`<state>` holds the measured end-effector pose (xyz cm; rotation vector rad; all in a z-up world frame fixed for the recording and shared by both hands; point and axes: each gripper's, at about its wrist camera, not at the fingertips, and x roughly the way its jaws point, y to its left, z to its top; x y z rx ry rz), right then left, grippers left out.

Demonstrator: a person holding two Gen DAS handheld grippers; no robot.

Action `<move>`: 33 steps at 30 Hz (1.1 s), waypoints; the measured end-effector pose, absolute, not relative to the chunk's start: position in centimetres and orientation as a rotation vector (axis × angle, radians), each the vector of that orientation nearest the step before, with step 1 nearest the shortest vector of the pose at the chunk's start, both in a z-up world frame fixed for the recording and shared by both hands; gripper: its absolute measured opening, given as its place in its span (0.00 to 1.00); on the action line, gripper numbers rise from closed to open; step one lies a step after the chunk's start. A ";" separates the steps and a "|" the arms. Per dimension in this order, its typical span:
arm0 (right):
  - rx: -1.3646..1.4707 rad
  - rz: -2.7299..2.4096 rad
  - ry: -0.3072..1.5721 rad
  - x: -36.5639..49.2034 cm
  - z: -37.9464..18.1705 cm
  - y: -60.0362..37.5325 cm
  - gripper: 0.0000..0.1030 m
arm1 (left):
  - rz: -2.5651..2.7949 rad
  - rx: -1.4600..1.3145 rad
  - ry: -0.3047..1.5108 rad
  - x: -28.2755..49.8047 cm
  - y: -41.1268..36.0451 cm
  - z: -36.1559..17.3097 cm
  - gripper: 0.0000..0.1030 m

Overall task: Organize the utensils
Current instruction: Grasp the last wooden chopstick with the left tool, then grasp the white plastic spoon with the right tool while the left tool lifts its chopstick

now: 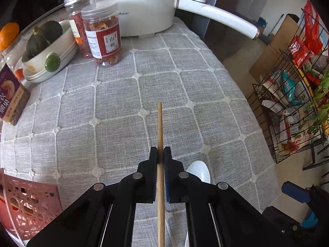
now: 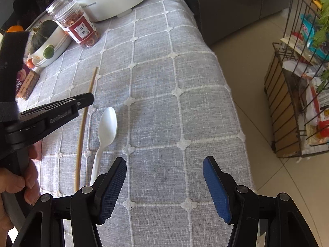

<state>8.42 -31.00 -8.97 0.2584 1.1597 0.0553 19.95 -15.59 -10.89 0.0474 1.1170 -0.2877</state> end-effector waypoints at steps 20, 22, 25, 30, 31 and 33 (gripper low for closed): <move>0.267 0.152 1.198 12.6 -11.5 -26.7 0.63 | -0.380 -0.041 0.861 6.8 -5.5 -0.9 0.06; 0.294 0.172 1.204 13.3 -12.1 -26.6 0.57 | -0.378 -0.029 0.845 6.3 -4.8 -0.6 0.06; 0.306 0.179 1.208 14.3 -13.0 -26.1 0.48 | -0.383 -0.038 0.844 5.7 -3.7 -0.3 0.06; 0.295 0.185 1.191 15.6 -13.8 -24.9 0.34 | -0.391 -0.037 0.827 4.9 -2.2 0.3 0.06; 0.285 0.186 1.188 15.7 -13.8 -24.7 0.17 | -0.389 -0.038 0.823 4.7 -1.9 0.4 0.06; 0.303 0.215 1.209 16.0 -14.2 -24.2 0.05 | -0.389 -0.039 0.818 4.4 -1.4 0.6 0.06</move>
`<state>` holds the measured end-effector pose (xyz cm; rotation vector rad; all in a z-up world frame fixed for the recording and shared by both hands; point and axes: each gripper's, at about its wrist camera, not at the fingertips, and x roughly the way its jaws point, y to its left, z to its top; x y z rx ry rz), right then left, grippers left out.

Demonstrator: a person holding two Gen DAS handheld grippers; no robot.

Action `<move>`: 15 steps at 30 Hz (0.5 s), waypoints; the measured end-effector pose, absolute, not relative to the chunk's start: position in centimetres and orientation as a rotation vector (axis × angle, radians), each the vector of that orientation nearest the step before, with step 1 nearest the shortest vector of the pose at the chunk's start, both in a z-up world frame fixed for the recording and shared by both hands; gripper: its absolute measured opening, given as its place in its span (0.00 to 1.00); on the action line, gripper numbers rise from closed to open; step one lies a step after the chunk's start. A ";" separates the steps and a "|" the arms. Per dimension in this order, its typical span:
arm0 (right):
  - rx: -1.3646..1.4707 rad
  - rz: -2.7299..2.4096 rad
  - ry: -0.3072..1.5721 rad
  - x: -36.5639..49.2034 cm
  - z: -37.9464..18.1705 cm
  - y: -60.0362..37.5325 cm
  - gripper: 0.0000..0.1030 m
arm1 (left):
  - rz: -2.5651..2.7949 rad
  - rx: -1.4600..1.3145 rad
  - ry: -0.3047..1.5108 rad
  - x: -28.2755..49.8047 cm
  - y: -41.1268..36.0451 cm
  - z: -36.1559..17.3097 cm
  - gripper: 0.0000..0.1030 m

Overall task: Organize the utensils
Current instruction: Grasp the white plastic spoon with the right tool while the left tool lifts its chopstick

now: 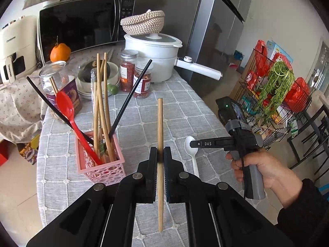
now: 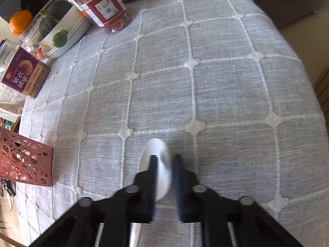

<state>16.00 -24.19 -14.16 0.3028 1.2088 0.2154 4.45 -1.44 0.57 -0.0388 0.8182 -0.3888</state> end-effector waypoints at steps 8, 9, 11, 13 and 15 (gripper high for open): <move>0.273 0.185 1.124 14.6 -11.9 -23.5 0.03 | -0.363 -0.067 0.739 3.1 1.0 2.6 0.06; 0.279 0.187 1.097 14.1 -11.0 -23.5 0.03 | -0.358 -0.071 0.720 2.9 1.3 3.1 0.06; 0.296 0.191 1.043 13.1 -9.1 -23.5 0.03 | -0.347 -0.081 0.680 2.4 2.0 4.1 0.06; 0.319 0.198 0.980 12.0 -7.0 -23.6 0.03 | -0.334 -0.096 0.639 1.9 2.8 5.1 0.06; 0.344 0.207 0.920 10.8 -5.0 -23.5 0.03 | -0.314 -0.113 0.593 1.5 3.5 6.0 0.06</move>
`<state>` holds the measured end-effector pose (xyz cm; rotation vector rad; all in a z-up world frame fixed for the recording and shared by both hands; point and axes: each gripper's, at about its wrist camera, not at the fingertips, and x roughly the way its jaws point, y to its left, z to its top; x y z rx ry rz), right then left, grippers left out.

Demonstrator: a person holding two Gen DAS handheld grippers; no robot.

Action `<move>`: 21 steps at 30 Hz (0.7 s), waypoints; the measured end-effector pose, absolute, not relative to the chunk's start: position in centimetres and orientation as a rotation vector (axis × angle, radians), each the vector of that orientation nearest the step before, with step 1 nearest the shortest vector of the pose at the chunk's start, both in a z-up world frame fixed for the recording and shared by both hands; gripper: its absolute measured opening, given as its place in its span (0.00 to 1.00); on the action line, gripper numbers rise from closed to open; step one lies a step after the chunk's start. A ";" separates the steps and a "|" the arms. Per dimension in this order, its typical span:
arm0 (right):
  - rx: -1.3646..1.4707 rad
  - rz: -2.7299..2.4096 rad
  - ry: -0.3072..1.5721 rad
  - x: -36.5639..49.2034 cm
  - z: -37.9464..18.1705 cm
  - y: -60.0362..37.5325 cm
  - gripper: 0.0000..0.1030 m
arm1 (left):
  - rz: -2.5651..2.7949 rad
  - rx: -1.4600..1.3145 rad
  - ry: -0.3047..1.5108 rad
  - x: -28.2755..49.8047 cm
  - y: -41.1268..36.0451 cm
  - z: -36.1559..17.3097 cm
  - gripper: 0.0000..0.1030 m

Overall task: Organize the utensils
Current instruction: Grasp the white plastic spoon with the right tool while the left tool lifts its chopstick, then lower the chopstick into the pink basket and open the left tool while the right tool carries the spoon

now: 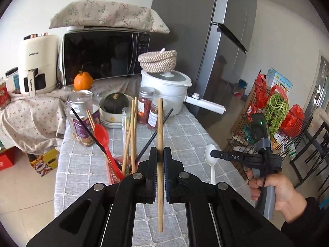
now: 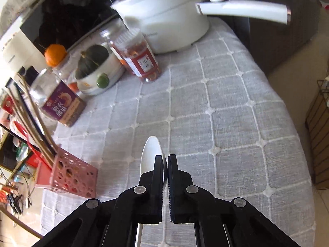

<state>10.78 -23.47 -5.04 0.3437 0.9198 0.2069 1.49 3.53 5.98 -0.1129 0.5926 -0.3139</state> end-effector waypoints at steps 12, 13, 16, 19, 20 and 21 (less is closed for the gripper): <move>0.296 0.274 0.724 7.3 0.9 -19.2 0.03 | -0.119 -0.205 0.219 0.2 7.3 8.8 0.06; 0.286 0.278 0.719 7.2 1.1 -18.9 0.03 | -0.108 -0.202 0.200 0.4 7.3 8.8 0.06; 0.258 0.287 0.708 7.0 1.2 -18.0 0.03 | -0.086 -0.177 0.185 1.5 7.0 8.1 0.06; 0.254 0.292 0.705 7.2 1.1 -17.6 0.03 | -0.091 -0.178 0.203 2.9 6.7 6.8 0.06; 0.254 0.292 0.705 7.3 1.1 -17.5 0.03 | -0.097 -0.180 0.212 3.3 6.5 6.3 0.06; 0.255 0.292 0.704 7.3 1.0 -17.4 0.03 | -0.099 -0.177 0.224 3.8 6.3 5.9 0.06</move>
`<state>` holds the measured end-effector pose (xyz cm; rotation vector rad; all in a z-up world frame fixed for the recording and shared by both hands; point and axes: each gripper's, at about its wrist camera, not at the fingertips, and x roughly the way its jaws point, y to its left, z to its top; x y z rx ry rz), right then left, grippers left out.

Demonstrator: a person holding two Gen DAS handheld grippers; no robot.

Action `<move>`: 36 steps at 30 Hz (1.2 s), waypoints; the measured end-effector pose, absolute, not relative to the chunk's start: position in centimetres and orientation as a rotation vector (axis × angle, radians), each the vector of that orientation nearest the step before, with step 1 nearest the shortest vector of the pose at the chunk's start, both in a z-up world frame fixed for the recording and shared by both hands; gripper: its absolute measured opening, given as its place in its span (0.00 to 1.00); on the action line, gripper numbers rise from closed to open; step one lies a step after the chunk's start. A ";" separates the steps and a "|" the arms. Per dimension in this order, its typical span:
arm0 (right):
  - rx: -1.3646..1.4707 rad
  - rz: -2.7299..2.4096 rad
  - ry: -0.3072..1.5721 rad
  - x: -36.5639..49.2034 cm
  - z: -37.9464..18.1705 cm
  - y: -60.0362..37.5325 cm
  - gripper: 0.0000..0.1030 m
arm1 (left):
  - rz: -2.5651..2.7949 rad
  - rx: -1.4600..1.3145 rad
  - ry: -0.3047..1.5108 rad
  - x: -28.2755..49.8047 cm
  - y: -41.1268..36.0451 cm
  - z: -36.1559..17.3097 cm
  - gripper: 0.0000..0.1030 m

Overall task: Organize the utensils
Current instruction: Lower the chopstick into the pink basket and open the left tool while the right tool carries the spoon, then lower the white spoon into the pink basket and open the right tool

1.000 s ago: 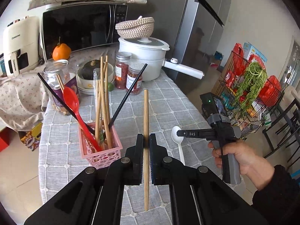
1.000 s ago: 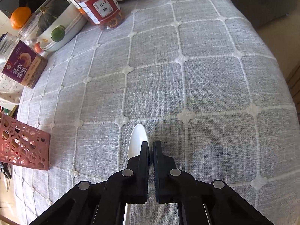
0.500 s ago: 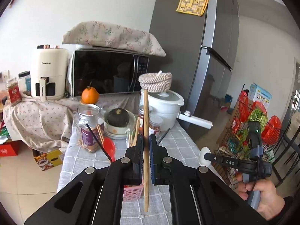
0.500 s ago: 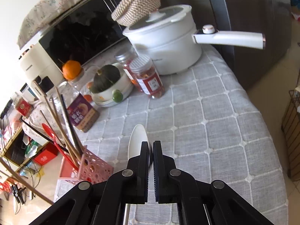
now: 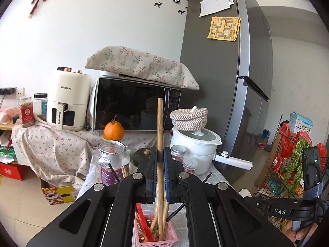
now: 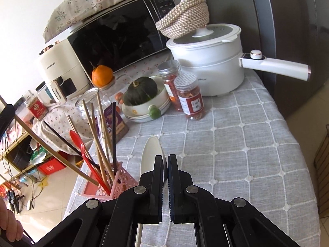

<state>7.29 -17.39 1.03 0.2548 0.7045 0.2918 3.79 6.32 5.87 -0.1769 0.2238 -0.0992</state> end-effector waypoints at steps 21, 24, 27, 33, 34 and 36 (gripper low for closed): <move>0.233 0.277 0.619 7.3 1.4 -15.0 0.03 | -0.141 -0.249 0.569 9.6 6.3 0.3 0.26; 0.234 0.266 0.584 7.2 1.8 -14.4 0.03 | -0.130 -0.258 0.598 8.7 7.1 0.8 0.49; 0.228 0.252 0.539 7.1 2.3 -13.5 0.03 | -0.109 -0.258 0.633 7.7 8.2 1.2 0.53; 0.209 0.201 0.434 7.1 3.0 -10.6 0.03 | -0.019 -0.244 0.790 7.2 10.8 0.0 0.61; 0.206 0.189 0.418 7.2 3.1 -10.1 0.03 | -0.013 -0.255 0.820 7.2 11.3 -0.5 0.61; 0.210 0.163 0.391 7.4 3.1 -9.1 0.03 | -0.013 -0.271 0.863 7.2 12.3 -1.4 0.61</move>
